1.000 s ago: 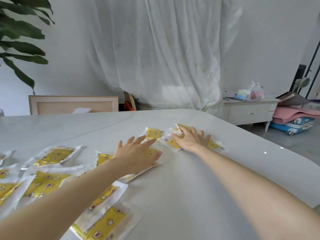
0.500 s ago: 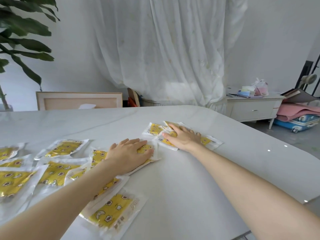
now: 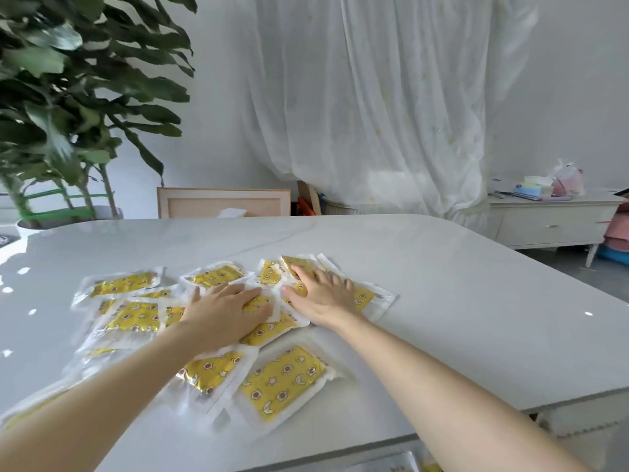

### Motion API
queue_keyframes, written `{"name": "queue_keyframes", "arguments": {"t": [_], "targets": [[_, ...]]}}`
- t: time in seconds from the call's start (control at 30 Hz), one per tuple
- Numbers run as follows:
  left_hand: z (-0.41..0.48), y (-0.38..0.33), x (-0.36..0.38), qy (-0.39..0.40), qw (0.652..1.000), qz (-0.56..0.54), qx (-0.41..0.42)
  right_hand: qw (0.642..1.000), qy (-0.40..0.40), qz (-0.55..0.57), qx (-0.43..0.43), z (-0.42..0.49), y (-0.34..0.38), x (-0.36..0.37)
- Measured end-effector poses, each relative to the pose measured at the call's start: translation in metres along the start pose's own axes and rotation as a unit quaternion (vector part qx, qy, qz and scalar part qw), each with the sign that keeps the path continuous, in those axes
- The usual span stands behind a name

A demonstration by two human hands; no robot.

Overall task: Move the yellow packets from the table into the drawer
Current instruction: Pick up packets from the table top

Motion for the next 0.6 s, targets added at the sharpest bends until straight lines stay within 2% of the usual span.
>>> {"name": "queue_keyframes", "arguments": {"t": [0.17, 0.23, 0.3, 0.37, 0.5, 0.6], "targets": [[-0.032, 0.017, -0.005, 0.001, 1.000, 0.028, -0.007, 1.000, 0.021, 0.001, -0.018, -0.024, 0.037, 0.012], [-0.047, 0.023, -0.011, -0.014, 1.000, -0.005, -0.012, 0.998, 0.043, 0.027, -0.024, -0.034, 0.044, 0.013], [-0.065, 0.025, -0.018, -0.031, 0.999, -0.026, -0.009, 0.993, 0.057, 0.098, -0.035, -0.044, 0.049, 0.010], [-0.083, 0.026, -0.025, -0.044, 0.998, -0.040, -0.001, 0.985, 0.043, 0.161, -0.048, -0.056, 0.058, 0.001], [-0.123, 0.031, -0.027, -0.049, 0.997, -0.064, 0.010, 0.980, -0.003, 0.166, -0.107, -0.092, 0.085, -0.024], [-0.147, 0.038, -0.018, -0.049, 0.995, -0.087, 0.001, 0.968, 0.070, 0.206, -0.124, -0.121, 0.093, -0.024]]}}
Point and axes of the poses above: each hand's wrist, its own z-axis towards the middle knuckle, its own x-axis out of the palm, y = z × x, the point moved 8 cm from there along z, towards the middle knuckle, and after that the axes turned 14 degrees about y, right-handed, at the moved point
